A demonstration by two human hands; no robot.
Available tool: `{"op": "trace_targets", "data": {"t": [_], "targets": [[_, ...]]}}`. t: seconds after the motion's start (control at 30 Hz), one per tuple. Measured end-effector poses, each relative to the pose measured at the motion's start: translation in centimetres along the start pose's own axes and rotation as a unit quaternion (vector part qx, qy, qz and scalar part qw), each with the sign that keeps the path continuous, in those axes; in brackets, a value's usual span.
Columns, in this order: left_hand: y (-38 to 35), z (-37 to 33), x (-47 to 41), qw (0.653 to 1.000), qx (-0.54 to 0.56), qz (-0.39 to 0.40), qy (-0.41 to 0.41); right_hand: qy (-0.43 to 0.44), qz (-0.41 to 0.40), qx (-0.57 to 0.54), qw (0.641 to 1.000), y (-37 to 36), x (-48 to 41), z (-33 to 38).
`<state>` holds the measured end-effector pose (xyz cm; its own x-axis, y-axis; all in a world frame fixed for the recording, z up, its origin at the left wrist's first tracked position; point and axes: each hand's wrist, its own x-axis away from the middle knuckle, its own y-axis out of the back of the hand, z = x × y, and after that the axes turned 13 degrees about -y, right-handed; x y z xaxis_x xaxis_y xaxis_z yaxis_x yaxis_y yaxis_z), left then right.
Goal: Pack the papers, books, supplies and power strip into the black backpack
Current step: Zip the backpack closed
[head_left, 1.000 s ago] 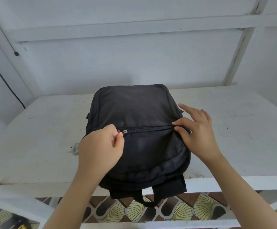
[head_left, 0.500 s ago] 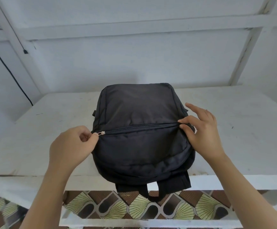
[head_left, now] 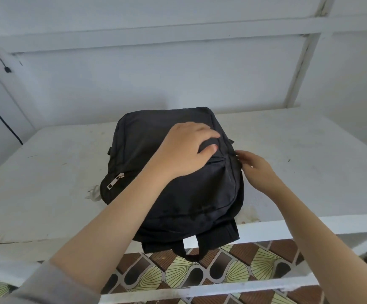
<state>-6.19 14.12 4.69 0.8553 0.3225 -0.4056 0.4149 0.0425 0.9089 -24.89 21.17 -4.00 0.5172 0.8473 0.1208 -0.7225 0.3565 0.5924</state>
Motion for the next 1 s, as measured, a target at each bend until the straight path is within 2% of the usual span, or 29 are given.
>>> {"op": "trace_targets", "data": {"t": [0.13, 0.2, 0.33, 0.57, 0.77, 1.0], "targets": [[-2.6, 0.6, -3.1, 0.989, -0.016, 0.144, -0.008, -0.013, 0.007, 0.001, 1.000, 0.1, -0.2, 0.3], [-3.6, 1.2, -3.6, 0.983, -0.012, 0.182, 0.003, -0.018, -0.008, 0.010, 1.000, 0.3, -0.3, 0.0], [-4.4, 1.6, -3.4, 0.984, -0.032, 0.175, -0.003, -0.024, -0.048, 0.055, 0.997, 1.2, -0.5, -0.7], [-5.2, 1.8, -3.1, 0.985, -0.056, 0.163, -0.001, 0.036, -0.097, 0.183, 0.978, 1.7, 2.1, -2.2], [-5.4, 1.8, -2.9, 0.986, -0.066, 0.153, -0.008, 0.071, -0.091, 0.186, 0.976, 2.1, 6.4, -3.2], [-5.5, 1.5, -2.7, 0.986, -0.076, 0.147, -0.013, 0.094, -0.030, 0.175, 0.980, 0.9, 11.3, -2.6]]}}
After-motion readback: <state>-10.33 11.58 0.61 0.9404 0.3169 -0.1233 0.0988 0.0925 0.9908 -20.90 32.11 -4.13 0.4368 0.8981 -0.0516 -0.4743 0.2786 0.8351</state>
